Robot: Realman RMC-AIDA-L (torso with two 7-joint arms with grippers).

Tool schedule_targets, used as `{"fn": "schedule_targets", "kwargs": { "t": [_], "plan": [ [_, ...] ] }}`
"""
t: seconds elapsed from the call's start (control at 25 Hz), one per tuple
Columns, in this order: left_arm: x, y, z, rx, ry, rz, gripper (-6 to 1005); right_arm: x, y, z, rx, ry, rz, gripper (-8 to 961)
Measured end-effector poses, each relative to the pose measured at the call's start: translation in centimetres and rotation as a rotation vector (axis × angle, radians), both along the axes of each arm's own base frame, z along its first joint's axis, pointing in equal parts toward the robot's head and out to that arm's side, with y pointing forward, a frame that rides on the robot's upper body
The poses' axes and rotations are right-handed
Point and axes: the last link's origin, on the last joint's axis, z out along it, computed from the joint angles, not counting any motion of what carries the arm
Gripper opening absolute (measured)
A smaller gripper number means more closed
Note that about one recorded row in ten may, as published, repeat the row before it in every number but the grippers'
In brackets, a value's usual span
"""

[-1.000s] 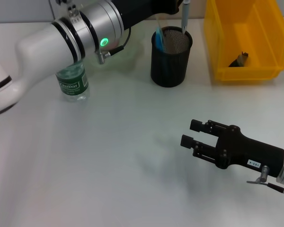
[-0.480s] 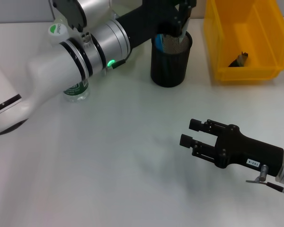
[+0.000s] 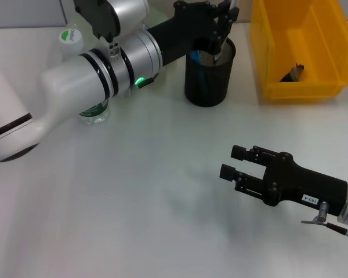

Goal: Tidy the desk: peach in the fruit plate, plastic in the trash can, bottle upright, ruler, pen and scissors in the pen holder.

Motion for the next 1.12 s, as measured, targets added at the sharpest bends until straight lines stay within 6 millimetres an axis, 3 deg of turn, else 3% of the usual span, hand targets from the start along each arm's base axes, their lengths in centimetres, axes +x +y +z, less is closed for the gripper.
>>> {"fn": "schedule_targets", "kwargs": {
  "t": [0.6,0.84,1.12],
  "plan": [
    [0.0,0.2,-0.2,-0.001,0.016,0.015,327,0.1,-0.1,0.0,0.000,0.001,-0.004,626],
    [-0.3,-1.0,0.5,-0.029,-0.080,-0.006,402,-0.1,-0.3,0.1,-0.003,0.013,0.006,627],
    [-2.2,-3.2,2.4,-0.047,-0.232,0.004,499,-0.2,-0.2,0.3,-0.003,0.018,0.015,628]
  ]
}}
